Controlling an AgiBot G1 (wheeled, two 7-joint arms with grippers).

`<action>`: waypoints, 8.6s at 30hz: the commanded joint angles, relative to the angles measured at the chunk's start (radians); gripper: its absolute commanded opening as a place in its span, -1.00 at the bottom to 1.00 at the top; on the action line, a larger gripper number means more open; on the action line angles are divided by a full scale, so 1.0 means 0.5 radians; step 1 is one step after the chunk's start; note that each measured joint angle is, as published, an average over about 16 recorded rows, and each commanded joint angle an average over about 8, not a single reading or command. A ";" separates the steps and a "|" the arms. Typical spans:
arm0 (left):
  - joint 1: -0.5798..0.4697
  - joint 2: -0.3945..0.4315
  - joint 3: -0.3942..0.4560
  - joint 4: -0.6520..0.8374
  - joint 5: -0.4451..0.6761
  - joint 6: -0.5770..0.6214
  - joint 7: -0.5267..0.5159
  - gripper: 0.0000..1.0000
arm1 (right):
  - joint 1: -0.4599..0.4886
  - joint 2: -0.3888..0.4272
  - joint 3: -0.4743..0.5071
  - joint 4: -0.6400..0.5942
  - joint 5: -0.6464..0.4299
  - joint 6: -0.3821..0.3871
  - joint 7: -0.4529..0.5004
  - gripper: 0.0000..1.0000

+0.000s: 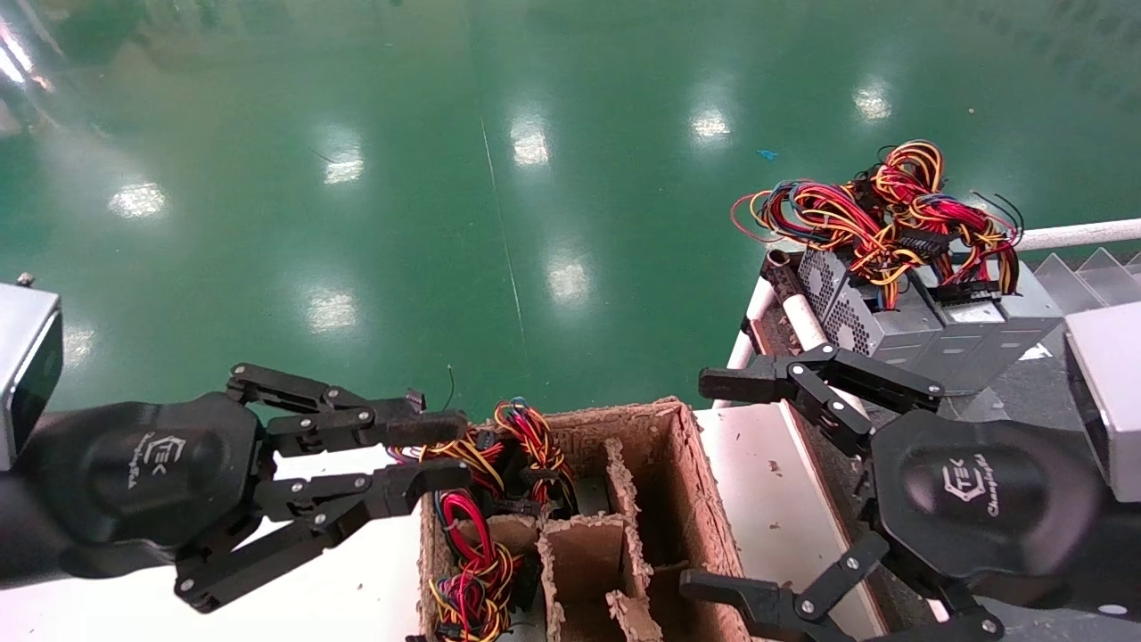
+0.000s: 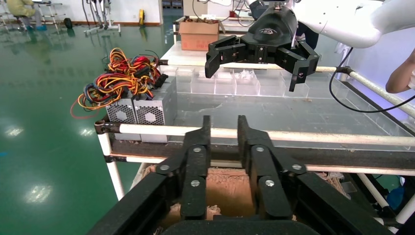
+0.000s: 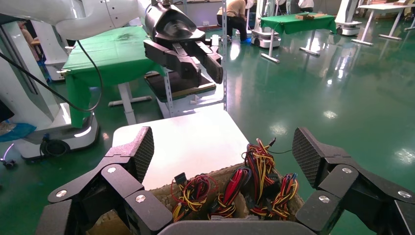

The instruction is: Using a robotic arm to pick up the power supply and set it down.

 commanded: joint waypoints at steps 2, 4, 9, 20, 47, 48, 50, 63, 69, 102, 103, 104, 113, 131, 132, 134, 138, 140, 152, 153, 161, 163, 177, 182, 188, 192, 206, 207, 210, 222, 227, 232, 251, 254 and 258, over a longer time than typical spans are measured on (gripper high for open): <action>0.000 0.000 0.000 0.000 0.000 0.000 0.000 -1.00 | 0.000 0.000 0.000 0.000 0.000 0.000 0.000 1.00; 0.000 0.000 0.000 0.000 0.000 0.000 0.000 -1.00 | 0.000 0.000 0.000 0.000 0.000 0.000 0.000 1.00; 0.000 0.000 0.000 0.000 0.000 0.000 0.000 -1.00 | -0.001 0.000 -0.001 0.000 0.000 0.000 0.000 1.00; 0.000 0.000 0.000 0.000 0.000 0.000 0.000 0.99 | -0.007 -0.073 -0.091 -0.017 -0.139 0.058 0.031 1.00; 0.000 0.000 0.001 0.000 0.000 0.000 0.000 1.00 | 0.057 -0.761 -0.623 -0.199 -0.889 0.370 0.174 -1.00; 0.000 0.000 0.001 0.000 0.000 0.000 0.000 1.00 | 0.054 -0.774 -0.630 -0.201 -0.908 0.389 0.174 -1.00; 0.000 0.000 0.001 0.000 0.000 0.000 0.000 1.00 | 0.046 -0.798 -0.643 -0.204 -0.940 0.424 0.174 -1.00; 0.000 0.000 0.001 0.000 0.000 0.000 0.000 1.00 | 0.024 -0.882 -0.668 -0.261 -0.968 0.493 0.201 -1.00; 0.000 0.000 0.001 0.000 -0.001 0.000 0.001 1.00 | 0.024 -0.901 -0.661 -0.311 -0.943 0.487 0.191 -1.00; -0.001 0.000 0.001 0.000 -0.001 0.000 0.001 1.00 | 0.002 -0.474 0.011 -0.090 -0.037 0.400 0.067 -1.00; -0.001 0.000 0.001 0.000 -0.001 0.000 0.001 1.00 | 0.002 -0.444 0.059 -0.088 0.010 0.401 0.052 -1.00; -0.001 0.000 0.001 0.000 -0.001 0.000 0.001 1.00 | -0.001 -0.412 0.108 -0.085 0.056 0.402 0.033 -1.00; -0.001 0.000 0.001 0.000 -0.001 0.000 0.001 1.00 | -0.070 -0.087 0.460 -0.123 0.267 0.393 -0.144 -1.00; -0.001 -0.001 0.002 0.000 -0.001 0.000 0.001 1.00 | -0.502 0.399 0.815 -0.565 0.144 0.327 -0.660 -1.00; -0.001 -0.001 0.002 0.000 -0.001 0.000 0.001 1.00 | -0.540 0.417 0.841 -0.585 0.148 0.326 -0.681 -1.00; -0.001 -0.001 0.002 0.000 -0.001 0.000 0.001 1.00 | -0.609 0.449 0.889 -0.627 0.156 0.326 -0.719 -1.00; -0.001 -0.001 0.002 0.000 -0.001 0.000 0.001 1.00 | -0.729 0.495 0.977 -0.712 0.173 0.326 -0.780 -1.00; -0.001 -0.001 0.002 0.000 -0.001 0.000 0.001 1.00 | -0.779 0.512 1.014 -0.748 0.181 0.321 -0.802 -1.00; -0.001 -0.001 0.002 0.000 -0.001 -0.001 0.001 1.00 | -0.986 0.622 1.062 -0.764 0.097 0.257 -0.858 -1.00; -0.001 -0.001 0.002 0.000 -0.001 -0.001 0.001 1.00 | -0.986 0.625 1.054 -0.745 0.083 0.264 -0.860 -1.00; -0.001 -0.001 0.002 0.000 -0.001 -0.001 0.001 1.00 | -0.871 0.586 0.948 -0.524 -0.006 0.419 -0.828 -1.00; -0.001 -0.001 0.002 0.000 -0.001 -0.001 0.001 1.00 | -0.817 0.567 0.901 -0.471 -0.032 0.464 -0.795 -1.00; -0.001 -0.001 0.002 0.000 -0.002 -0.001 0.001 1.00 | -0.188 0.318 0.462 -0.446 -0.376 0.649 -0.595 -0.94; -0.001 -0.001 0.002 0.000 -0.002 -0.001 0.001 1.00 | 0.015 0.238 0.356 -0.542 -0.480 0.616 -0.580 0.20; -0.001 -0.001 0.003 0.000 -0.002 -0.001 0.001 1.00 | 0.134 0.207 0.304 -0.623 -0.526 0.546 -0.592 1.00; -0.001 -0.001 0.003 0.000 -0.002 -0.001 0.001 1.00 | 0.166 0.207 0.297 -0.669 -0.527 0.507 -0.599 1.00; -0.001 -0.001 0.003 0.001 -0.002 -0.001 0.002 1.00 | 0.216 0.213 0.296 -0.808 -0.479 0.402 -0.607 1.00; -0.001 -0.001 0.003 0.001 -0.002 -0.001 0.002 1.00 | 0.216 0.212 0.294 -0.804 -0.476 0.397 -0.607 1.00; -0.001 -0.001 0.003 0.001 -0.002 -0.001 0.002 1.00 | 0.212 0.206 0.284 -0.780 -0.459 0.380 -0.593 1.00; -0.001 -0.001 0.003 0.001 -0.002 -0.001 0.002 1.00 | 0.167 0.163 0.224 -0.616 -0.362 0.300 -0.468 1.00; -0.001 -0.001 0.003 0.001 -0.002 -0.001 0.002 1.00 | 0.148 0.145 0.199 -0.546 -0.321 0.266 -0.416 1.00; -0.001 -0.001 0.003 0.001 -0.002 -0.001 0.002 1.00 | 0.129 0.127 0.174 -0.477 -0.281 0.232 -0.363 1.00; -0.001 -0.001 0.003 0.001 -0.003 -0.001 0.002 1.00 | 0.057 0.058 0.080 -0.214 -0.126 0.104 -0.164 1.00; -0.001 -0.001 0.003 0.001 -0.003 -0.001 0.002 1.00 | 0.045 0.047 0.065 -0.173 -0.101 0.084 -0.133 1.00; -0.001 -0.001 0.003 0.001 -0.003 -0.001 0.002 1.00 | 0.030 0.033 0.045 -0.116 -0.068 0.056 -0.091 1.00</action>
